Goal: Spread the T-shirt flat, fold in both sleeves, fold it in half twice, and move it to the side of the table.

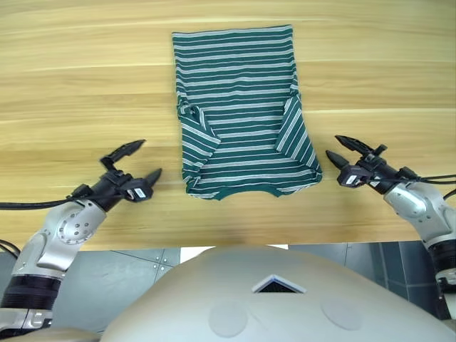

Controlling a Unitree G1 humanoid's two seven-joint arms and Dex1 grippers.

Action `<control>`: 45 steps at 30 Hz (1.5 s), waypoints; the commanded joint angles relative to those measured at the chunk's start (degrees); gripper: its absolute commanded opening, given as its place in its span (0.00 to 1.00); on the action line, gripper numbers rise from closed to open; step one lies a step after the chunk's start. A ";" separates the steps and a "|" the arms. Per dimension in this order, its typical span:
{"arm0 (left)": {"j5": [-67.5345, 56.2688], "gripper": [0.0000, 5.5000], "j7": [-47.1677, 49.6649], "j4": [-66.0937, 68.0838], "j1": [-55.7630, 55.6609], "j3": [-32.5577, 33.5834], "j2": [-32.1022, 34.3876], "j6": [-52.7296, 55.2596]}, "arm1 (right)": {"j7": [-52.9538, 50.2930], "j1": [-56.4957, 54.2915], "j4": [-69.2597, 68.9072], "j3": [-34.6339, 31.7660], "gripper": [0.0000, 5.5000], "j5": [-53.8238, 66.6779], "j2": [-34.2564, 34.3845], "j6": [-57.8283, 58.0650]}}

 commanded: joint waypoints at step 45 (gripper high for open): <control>-0.15 0.04 -10.05 8.77 -7.00 -17.47 0.91 -2.96 | 5.16 3.87 -5.44 4.15 0.00 1.34 -2.08 -1.46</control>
